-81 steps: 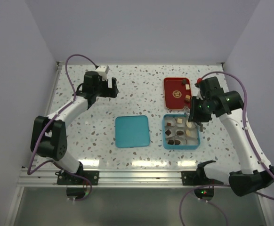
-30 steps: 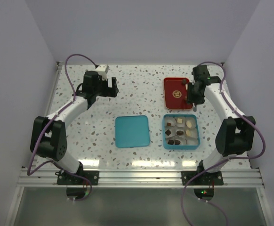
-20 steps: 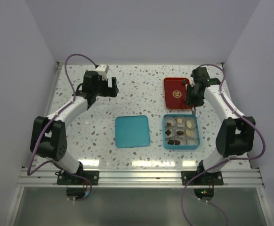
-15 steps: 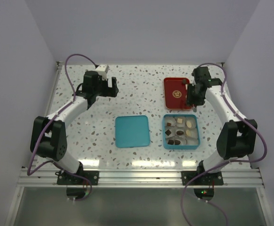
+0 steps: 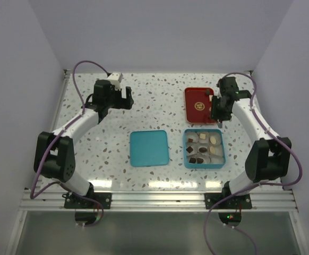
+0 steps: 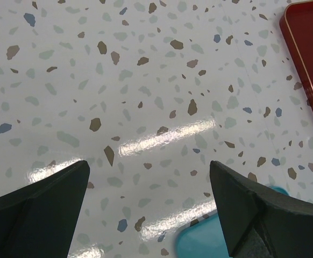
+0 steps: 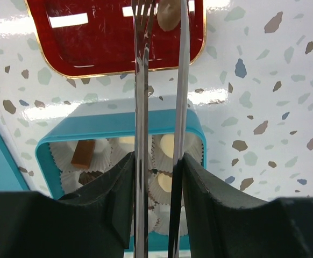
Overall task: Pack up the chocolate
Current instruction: Pick up the fake chocolate from the plate, then adjust the packing box at the center of the board.
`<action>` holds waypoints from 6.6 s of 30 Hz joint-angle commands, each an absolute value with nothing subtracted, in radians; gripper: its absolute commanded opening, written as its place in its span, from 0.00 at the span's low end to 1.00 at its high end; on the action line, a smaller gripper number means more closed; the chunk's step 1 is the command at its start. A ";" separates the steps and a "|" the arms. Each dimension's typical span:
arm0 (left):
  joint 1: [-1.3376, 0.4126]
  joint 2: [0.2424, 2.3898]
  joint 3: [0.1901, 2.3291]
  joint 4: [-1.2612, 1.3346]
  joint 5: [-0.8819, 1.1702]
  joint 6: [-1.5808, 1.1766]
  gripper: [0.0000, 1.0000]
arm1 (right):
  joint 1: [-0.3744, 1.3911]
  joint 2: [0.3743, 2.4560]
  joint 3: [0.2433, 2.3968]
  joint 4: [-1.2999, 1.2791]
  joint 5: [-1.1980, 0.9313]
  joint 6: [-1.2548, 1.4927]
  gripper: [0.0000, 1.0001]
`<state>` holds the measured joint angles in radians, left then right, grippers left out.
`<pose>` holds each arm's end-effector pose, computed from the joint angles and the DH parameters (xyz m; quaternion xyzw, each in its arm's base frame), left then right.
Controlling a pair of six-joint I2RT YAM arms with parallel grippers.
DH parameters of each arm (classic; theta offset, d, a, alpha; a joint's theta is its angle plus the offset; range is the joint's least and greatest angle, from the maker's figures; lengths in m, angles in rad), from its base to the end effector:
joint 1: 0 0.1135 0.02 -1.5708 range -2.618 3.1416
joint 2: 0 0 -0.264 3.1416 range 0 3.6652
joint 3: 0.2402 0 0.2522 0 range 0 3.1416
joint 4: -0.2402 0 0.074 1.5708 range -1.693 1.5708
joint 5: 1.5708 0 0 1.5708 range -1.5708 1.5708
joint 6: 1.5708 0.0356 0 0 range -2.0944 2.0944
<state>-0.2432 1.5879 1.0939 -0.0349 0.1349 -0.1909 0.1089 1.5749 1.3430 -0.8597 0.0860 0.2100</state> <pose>0.3511 -0.0921 0.2590 0.0562 0.8642 -0.1640 0.4723 0.3222 0.0321 0.2825 0.0592 0.9688 -0.0036 0.2407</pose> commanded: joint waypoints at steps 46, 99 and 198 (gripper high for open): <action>-0.247 1.525 1.085 0.025 0.163 -0.207 1.00 | 0.112 1.144 1.361 -1.488 -0.130 0.265 0.21; -0.719 1.528 1.097 0.002 0.092 -0.356 1.00 | 0.118 0.879 1.158 -1.580 -0.106 0.368 0.22; -0.992 1.911 1.410 -0.431 -0.245 -0.672 0.00 | 0.170 0.802 1.149 -1.532 -0.198 0.314 0.24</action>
